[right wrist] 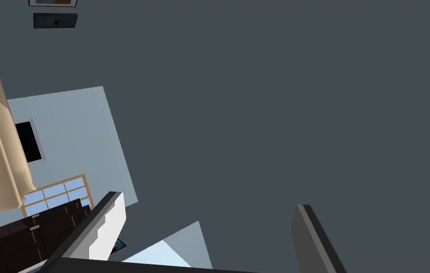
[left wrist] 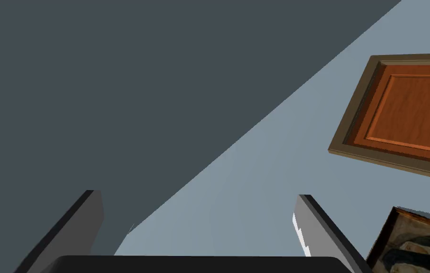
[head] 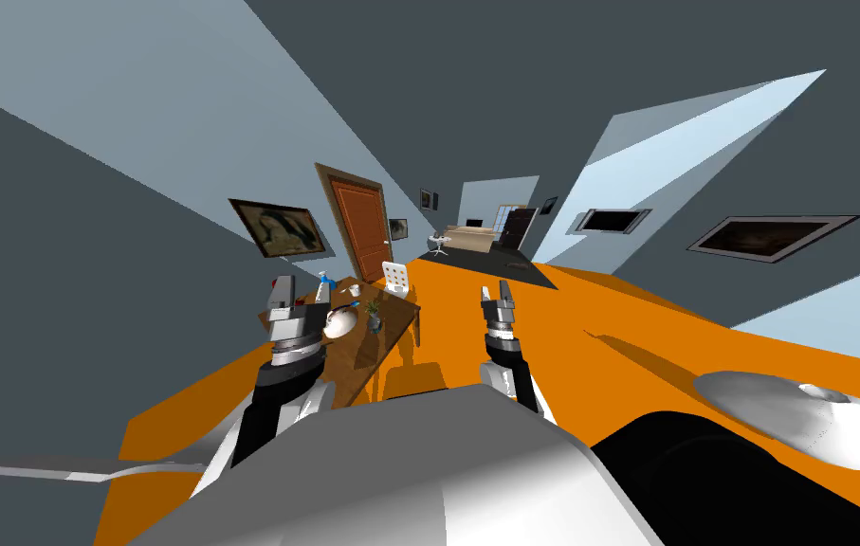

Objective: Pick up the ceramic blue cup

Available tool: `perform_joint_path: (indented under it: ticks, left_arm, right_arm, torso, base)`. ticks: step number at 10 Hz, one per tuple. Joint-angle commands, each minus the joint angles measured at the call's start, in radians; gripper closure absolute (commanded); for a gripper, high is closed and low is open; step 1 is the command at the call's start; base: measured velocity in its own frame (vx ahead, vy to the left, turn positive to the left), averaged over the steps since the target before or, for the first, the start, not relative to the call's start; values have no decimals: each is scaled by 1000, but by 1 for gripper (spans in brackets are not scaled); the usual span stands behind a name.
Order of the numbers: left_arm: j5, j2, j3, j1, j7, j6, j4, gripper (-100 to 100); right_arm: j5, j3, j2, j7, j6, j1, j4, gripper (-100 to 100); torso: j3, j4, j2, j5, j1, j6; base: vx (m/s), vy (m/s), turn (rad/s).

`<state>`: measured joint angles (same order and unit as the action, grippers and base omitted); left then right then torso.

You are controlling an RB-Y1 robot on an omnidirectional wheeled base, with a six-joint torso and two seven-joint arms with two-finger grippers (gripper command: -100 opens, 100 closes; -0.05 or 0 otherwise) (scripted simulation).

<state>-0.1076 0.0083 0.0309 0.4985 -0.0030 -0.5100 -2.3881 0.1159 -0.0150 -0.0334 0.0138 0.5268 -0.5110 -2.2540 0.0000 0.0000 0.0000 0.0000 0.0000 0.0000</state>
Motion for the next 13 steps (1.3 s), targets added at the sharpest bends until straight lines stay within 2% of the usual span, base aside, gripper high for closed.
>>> perform_joint_path:
  ticks: [1,6,11,12,13]
  left_arm:
    - [16,40,-1,-17,8,20,20,-100]
    - [91,144,1,-89,44,114,115,-100]
    - [205,250,11,-197,96,255,266,-100]
    - [205,250,11,-197,96,255,268,-100]
    - [231,272,14,-222,107,287,305,-100]
  right_arm:
    - [0,0,0,0,0,0,0,0]
    - [0,0,0,0,0,0,0,0]
    - [0,0,0,0,0,0,0,0]
    - [0,0,0,0,0,0,0,0]
    - [0,0,0,0,0,0,0,0]
  torso:
    - [0,0,0,0,0,0]
    - [2,1,3,0,1,0]
    - [2,1,4,0,2,0]
    - [2,1,4,0,2,0]
    - [2,1,3,0,2,0]
  base:
    - [-22,1,-85]
    - [-55,11,-123]
    - [-69,17,-150]
    - [-48,17,-55]
    - [-38,11,-96]
